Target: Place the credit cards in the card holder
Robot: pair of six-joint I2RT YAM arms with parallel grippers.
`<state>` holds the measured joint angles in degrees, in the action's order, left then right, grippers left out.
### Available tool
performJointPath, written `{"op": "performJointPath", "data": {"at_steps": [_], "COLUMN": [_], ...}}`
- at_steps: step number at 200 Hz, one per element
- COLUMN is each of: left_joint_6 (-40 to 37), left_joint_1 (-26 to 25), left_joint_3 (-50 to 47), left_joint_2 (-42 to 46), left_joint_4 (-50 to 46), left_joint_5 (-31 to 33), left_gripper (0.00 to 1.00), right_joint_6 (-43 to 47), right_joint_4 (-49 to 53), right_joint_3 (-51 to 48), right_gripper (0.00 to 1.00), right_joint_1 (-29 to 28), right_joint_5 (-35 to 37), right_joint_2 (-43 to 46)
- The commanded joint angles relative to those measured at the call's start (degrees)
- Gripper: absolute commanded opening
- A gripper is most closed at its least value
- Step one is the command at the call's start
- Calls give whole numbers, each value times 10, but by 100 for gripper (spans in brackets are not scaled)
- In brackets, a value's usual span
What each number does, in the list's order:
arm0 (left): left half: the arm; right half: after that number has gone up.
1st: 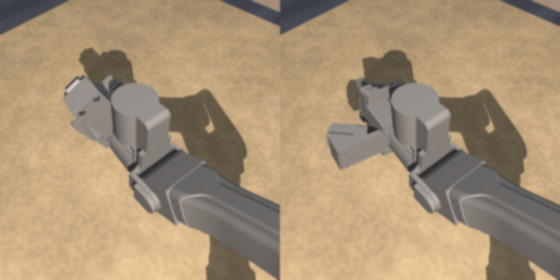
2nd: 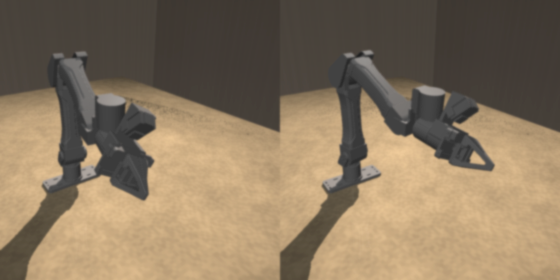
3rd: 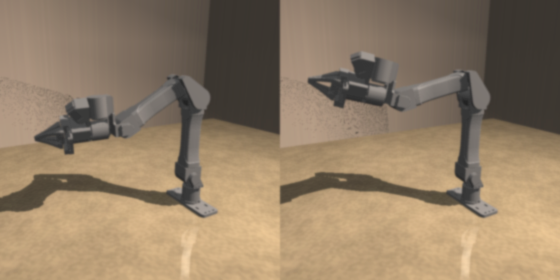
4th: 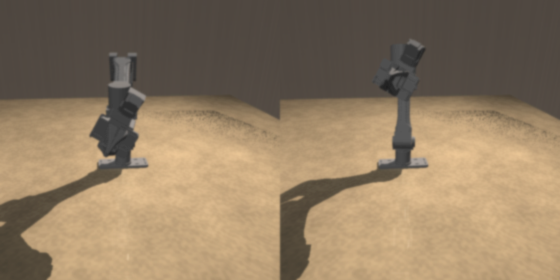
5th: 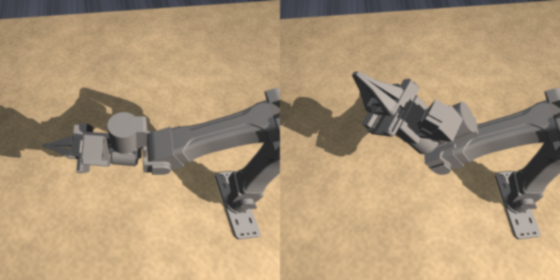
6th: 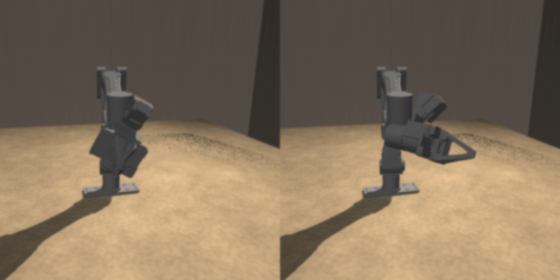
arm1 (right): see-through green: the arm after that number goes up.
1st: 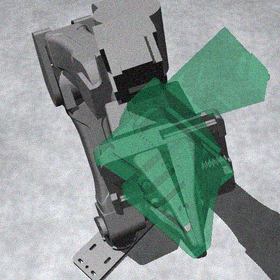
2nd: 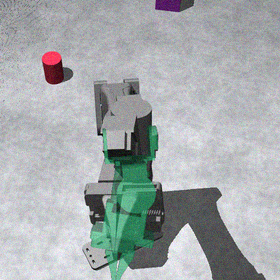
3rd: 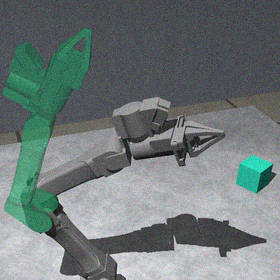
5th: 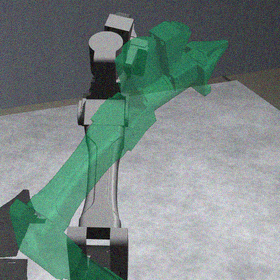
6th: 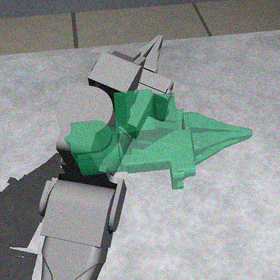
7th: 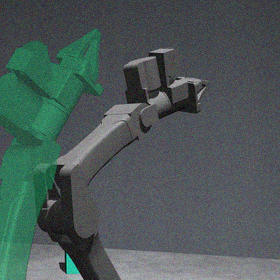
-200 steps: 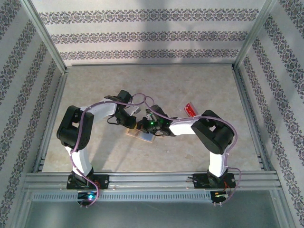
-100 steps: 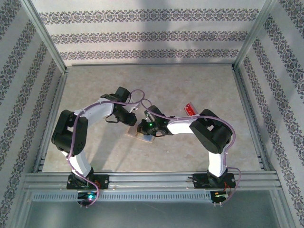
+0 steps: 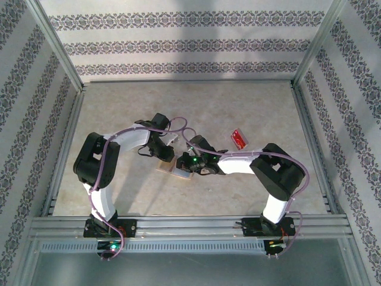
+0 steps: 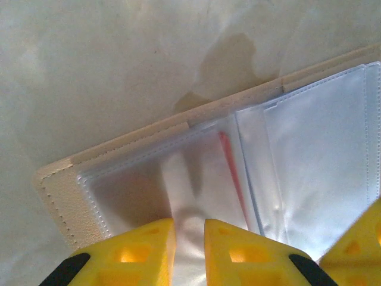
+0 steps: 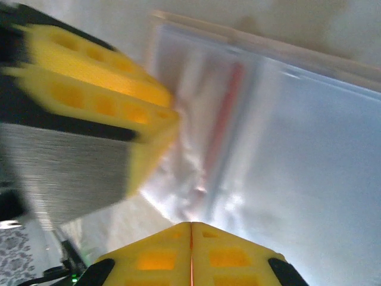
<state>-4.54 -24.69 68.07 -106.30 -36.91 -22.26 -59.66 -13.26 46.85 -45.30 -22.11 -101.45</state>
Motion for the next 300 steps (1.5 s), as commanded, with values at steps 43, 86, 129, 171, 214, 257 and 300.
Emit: {"op": "performJointPath", "data": {"at_steps": [43, 86, 129, 171, 214, 257, 300], "left_joint_6": [-43, -46, -54, -91, -108, -88, -70], "left_joint_1": [-4, -4, -4, -22, -68, -107, -142], "left_joint_3": [-14, 7, 26, 58, 112, 234, 363], "left_joint_2": [16, 36, 73, 108, 84, -3, -106], "left_joint_4": [-6, -27, -45, -42, -6, -22, -48], "left_joint_5": [62, 19, 6, 2, 12, 11, 29], "left_gripper": [22, 23, 28, 37, 48, 60, 79], "right_joint_6": [-30, 8, 80, 238, 367, 458, 527], "right_joint_4": [-12, 22, 133, 383, 550, 606, 611], "right_joint_3": [-81, -59, 1, 106, 185, 212, 225], "right_gripper": [6, 15, 27, 37, 51, 58, 61], "right_joint_1": [10, 10, 32, 76, 143, 229, 297], "right_joint_5": [16, 27, 50, 141, 247, 281, 283], "right_joint_2": [-14, 41, 121, 191, 226, 233, 211]}}
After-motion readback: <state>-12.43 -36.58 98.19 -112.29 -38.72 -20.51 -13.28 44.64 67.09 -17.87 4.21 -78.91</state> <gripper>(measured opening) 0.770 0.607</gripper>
